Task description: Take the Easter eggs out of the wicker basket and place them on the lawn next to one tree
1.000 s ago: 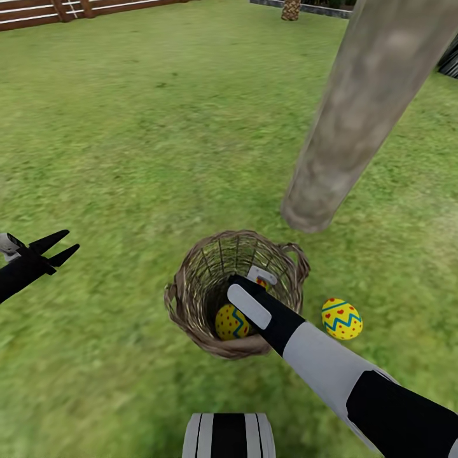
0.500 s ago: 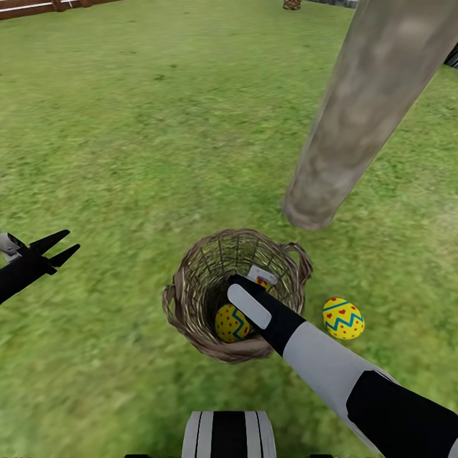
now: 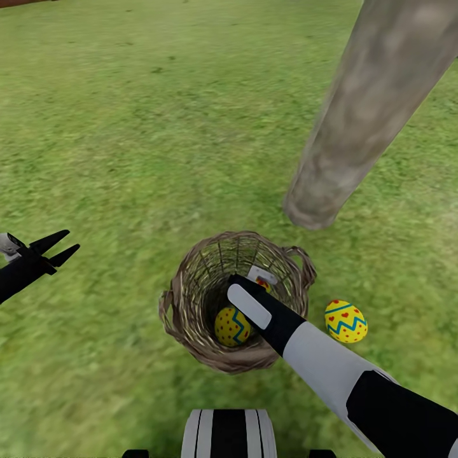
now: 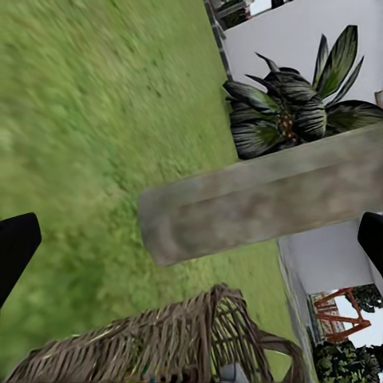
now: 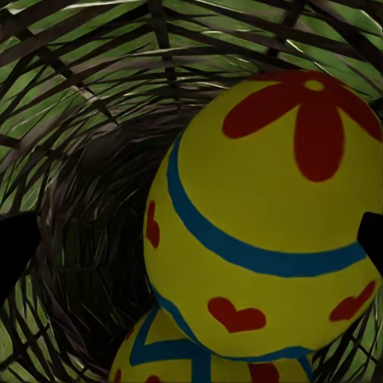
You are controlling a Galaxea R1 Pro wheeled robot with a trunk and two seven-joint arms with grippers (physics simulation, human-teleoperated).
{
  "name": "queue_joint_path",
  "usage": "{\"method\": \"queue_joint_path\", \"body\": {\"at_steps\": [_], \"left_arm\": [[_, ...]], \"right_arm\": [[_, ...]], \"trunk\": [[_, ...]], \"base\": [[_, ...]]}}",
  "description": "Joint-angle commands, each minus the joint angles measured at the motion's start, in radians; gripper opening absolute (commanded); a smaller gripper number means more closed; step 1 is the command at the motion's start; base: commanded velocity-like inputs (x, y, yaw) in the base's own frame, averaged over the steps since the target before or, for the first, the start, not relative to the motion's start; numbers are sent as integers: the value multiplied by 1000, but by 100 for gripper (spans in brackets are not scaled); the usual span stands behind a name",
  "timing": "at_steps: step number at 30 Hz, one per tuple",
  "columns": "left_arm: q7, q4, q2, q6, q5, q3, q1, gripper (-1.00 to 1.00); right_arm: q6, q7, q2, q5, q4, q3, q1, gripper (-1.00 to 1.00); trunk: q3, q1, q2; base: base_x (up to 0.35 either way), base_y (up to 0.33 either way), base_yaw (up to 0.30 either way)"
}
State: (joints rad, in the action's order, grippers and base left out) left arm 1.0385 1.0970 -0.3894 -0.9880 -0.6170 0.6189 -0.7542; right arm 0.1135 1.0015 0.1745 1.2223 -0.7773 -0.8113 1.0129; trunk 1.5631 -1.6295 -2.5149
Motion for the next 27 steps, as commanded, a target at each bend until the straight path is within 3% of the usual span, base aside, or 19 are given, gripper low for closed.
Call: {"method": "queue_joint_path", "body": {"at_steps": [1, 8, 10, 27], "left_arm": [[3, 0, 0, -4, 0, 1, -1, 100], [3, 0, 0, -4, 0, 1, -1, 100], [5, -4, 11, 1, -3, 1, 11, 100], [2, -3, 13, 3, -1, 0, 32, 100]], "right_arm": [[9, 6, 0, 0, 0, -2, 1, 100], [10, 5, 0, 1, 0, -2, 1, 100], [8, 7, 0, 13, -12, -2, -1, 100], [5, 4, -3, 108, -101, 10, -28, 100]], "trunk": [[2, 0, 0], [7, 0, 0], [7, 0, 0], [7, 0, 0]], "base": [[10, 0, 0], [2, 0, 0], [0, 0, 0], [0, 0, 0]]}}
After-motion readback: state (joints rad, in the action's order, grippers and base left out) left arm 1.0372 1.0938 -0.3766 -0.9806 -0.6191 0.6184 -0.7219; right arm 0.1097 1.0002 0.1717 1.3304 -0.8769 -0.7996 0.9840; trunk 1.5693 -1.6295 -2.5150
